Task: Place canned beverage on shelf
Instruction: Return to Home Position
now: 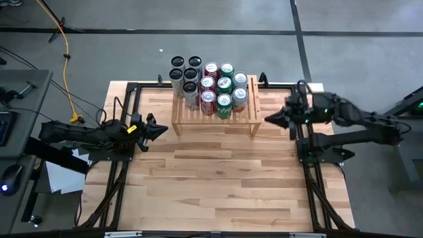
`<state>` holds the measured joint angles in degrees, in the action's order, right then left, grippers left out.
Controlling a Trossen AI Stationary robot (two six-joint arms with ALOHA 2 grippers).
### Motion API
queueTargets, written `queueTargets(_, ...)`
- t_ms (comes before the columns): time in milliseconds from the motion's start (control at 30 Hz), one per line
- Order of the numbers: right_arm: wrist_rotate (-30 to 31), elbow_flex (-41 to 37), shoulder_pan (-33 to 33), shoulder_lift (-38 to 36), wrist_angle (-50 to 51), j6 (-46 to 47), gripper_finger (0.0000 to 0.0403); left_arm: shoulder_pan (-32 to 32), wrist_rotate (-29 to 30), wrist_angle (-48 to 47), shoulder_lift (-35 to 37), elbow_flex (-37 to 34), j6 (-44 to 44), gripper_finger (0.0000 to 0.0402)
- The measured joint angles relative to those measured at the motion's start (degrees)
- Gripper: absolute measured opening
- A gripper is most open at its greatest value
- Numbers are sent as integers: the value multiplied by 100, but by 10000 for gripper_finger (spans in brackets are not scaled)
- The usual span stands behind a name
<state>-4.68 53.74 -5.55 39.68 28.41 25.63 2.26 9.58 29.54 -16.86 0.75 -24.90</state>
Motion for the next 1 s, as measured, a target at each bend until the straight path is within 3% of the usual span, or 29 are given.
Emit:
queueTargets(267,87,-2846,1202,-957,-2998,847,0,0,0,2,2,0,-1,1)
queueTargets(467,886,-3509,1744,-2148,-2862,575,0,0,0,2,2,0,-1,1)
queueTargets(733,1353,-4041,1773,-3955,-2433,-60,0,9,0,-134,193,4,-1,3)
queueTargets(1000,1367,-5068,1766,-3819,-3816,-155,0,9,0,-1382,823,4,2,3)
